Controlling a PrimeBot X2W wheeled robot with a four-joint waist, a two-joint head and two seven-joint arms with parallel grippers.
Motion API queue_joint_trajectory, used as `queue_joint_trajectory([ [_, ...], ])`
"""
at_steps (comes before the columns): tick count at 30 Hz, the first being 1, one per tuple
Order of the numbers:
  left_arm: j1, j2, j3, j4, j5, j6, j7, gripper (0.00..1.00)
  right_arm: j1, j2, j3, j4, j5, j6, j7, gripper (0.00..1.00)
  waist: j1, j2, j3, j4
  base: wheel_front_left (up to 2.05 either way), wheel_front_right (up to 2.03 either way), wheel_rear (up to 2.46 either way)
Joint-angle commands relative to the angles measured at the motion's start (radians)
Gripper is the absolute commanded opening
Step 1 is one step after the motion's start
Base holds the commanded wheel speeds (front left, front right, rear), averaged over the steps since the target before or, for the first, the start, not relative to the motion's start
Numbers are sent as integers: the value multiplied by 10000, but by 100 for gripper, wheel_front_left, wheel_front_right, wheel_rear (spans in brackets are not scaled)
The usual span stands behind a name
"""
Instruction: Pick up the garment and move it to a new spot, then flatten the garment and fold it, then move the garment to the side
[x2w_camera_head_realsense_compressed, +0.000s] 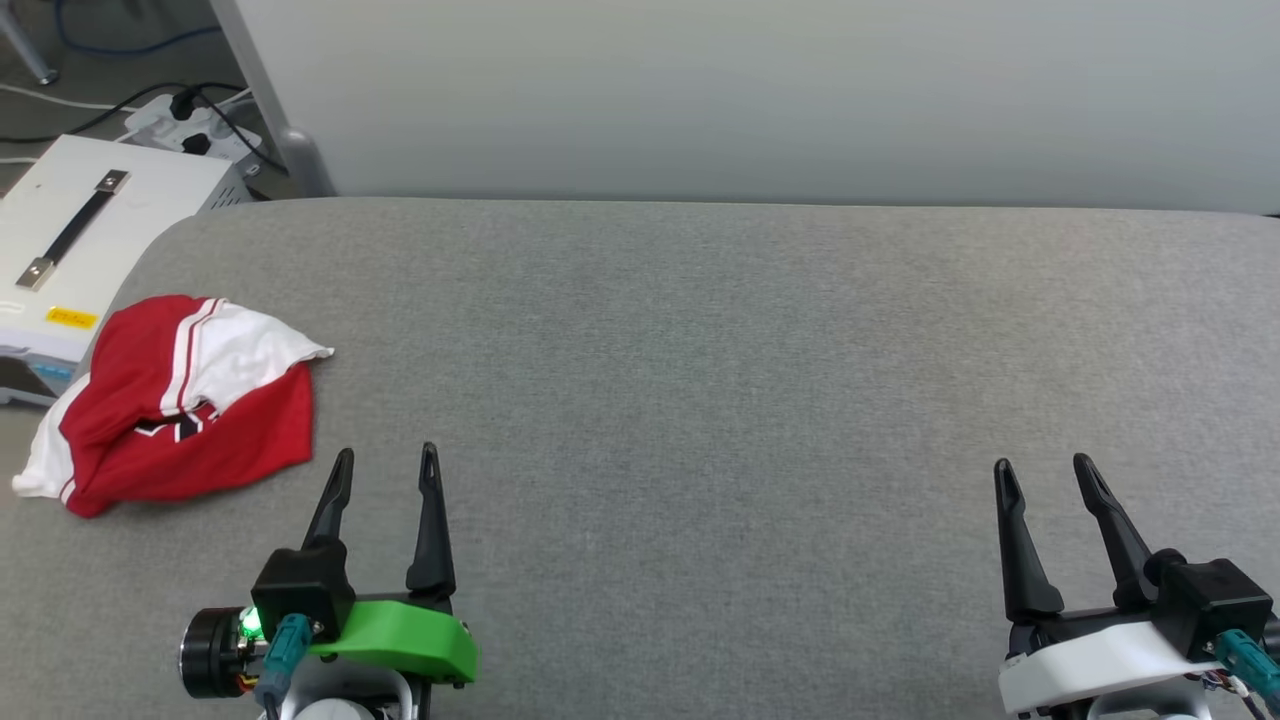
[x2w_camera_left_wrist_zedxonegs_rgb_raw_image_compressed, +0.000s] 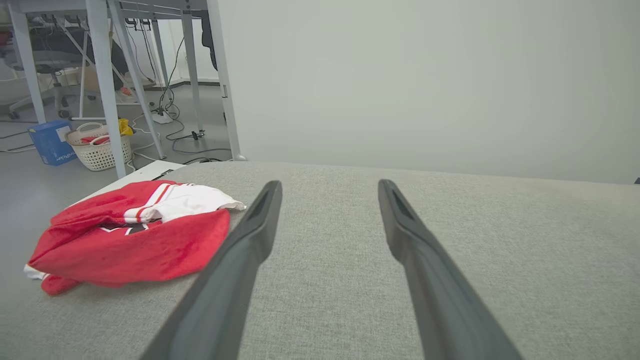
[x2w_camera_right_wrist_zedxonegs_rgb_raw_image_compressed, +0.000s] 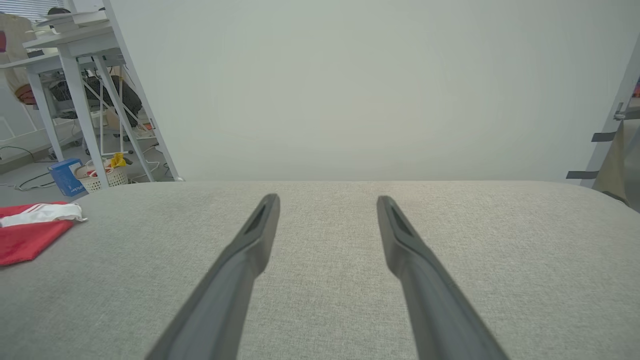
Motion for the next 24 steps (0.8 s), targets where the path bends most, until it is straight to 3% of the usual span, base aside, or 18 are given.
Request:
queue_joint_trajectory([
  [1, -169, -44, 55, 21, -73, 35, -57, 100, 48, -8, 31, 2, -53, -7, -88, 100, 0, 0, 59, 194, 0, 0, 0],
  [24, -371, -44, 607, 56, -542, 204, -57, 100, -301, -8, 374, -312, -573, -7, -88, 100, 0, 0, 562, 2704, 0, 0, 0],
])
